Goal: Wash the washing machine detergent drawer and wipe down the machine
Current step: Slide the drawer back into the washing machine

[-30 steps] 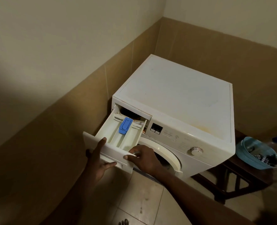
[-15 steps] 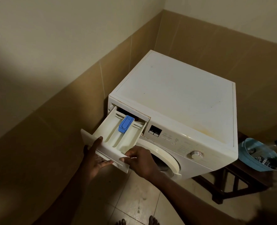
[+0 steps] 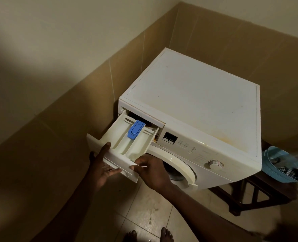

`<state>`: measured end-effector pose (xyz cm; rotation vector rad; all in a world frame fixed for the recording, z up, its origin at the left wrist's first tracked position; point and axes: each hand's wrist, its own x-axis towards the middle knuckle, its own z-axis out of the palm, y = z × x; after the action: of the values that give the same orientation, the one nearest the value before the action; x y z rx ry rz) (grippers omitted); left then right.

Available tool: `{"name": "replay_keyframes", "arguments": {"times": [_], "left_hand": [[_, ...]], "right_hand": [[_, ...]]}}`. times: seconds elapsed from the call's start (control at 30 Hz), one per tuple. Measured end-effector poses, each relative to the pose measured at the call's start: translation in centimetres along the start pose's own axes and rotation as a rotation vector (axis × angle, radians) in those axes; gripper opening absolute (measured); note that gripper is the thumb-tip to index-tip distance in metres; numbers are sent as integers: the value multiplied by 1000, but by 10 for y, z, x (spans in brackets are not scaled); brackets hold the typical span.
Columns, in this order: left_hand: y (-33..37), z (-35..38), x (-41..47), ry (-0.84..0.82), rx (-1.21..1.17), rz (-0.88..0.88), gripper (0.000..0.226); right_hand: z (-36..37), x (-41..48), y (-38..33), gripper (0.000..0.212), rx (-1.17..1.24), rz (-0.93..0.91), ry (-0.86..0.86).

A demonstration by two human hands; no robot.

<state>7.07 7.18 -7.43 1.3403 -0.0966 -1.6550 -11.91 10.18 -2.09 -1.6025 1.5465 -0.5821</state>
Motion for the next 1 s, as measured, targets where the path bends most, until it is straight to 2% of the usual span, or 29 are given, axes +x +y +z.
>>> {"name": "replay_keyframes", "arguments": {"times": [0.17,0.23,0.37,0.43,0.5,0.6,0.7,0.83,0.97,1.0], "left_hand": [[7,0,3,-1,36,-16,105],[9,-1,5,-7,42,-11,106],[4,-5,7,-34,10,19,94],[1,-5,10,-48,29,52,92],[-4,-6,15,-67,36,74,100],[-7,-9,21,-87,65,100,111],[-9,-11,23,-82,79,107,113],[-13,-9,21,-61,48,114,100],[-18,-7,17,-74,29,120,119],[-20,-7,16,-74,26,125,116]], "right_hand": [[7,3,4,18,19,-15,11],[2,5,5,15,132,38,51],[-14,28,17,24,308,314,238],[-19,49,27,44,349,478,187],[-17,68,36,49,407,566,142],[-4,89,45,44,427,545,137],[10,99,47,42,426,519,182],[16,103,45,49,245,476,241],[13,102,44,45,104,414,258],[12,101,43,43,80,403,259]]}}
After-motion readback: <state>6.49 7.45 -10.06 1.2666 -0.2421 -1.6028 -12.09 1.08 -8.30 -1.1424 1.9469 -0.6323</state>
